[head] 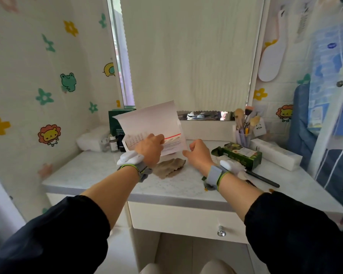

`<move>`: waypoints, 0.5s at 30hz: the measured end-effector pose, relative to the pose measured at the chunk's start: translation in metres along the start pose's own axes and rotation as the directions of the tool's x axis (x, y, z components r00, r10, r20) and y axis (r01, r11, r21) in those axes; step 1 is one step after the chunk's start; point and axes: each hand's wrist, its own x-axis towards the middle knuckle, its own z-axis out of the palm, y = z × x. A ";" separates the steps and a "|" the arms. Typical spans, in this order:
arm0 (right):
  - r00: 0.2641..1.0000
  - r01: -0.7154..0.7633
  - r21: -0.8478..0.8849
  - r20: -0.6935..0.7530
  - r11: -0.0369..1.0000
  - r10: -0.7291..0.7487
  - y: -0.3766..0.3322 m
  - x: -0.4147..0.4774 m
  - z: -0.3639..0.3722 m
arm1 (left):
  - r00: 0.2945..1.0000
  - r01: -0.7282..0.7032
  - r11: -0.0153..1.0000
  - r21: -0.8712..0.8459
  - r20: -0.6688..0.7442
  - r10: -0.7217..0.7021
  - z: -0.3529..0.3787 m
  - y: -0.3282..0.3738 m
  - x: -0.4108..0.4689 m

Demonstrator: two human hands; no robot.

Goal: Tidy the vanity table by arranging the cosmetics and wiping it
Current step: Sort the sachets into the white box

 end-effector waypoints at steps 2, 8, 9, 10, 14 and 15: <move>0.997 0.048 -0.092 0.063 0.995 -0.043 0.001 0.000 0.009 | 1.000 0.029 1.000 0.001 0.005 -0.029 0.005 -0.003 0.002; 0.895 0.381 -0.397 0.385 0.835 -0.225 0.009 0.004 0.040 | 0.996 0.044 0.999 -0.019 -0.081 -0.045 0.015 -0.010 0.006; 0.880 0.413 -0.445 0.418 0.794 -0.224 0.012 0.007 0.046 | 0.995 0.042 0.999 -0.026 -0.088 -0.044 0.017 -0.011 0.007; 0.869 0.440 -0.488 0.443 0.754 -0.220 0.015 0.007 0.050 | 0.995 0.039 0.999 -0.033 -0.092 -0.041 0.018 -0.010 0.006; 0.843 0.450 -0.526 0.517 0.722 -0.149 0.024 0.009 0.066 | 0.995 0.046 0.999 -0.027 -0.085 -0.048 0.022 -0.014 0.007; 0.844 0.447 -0.530 0.517 0.721 -0.142 0.026 0.009 0.068 | 0.995 0.050 0.998 -0.028 -0.082 -0.052 0.022 -0.015 0.007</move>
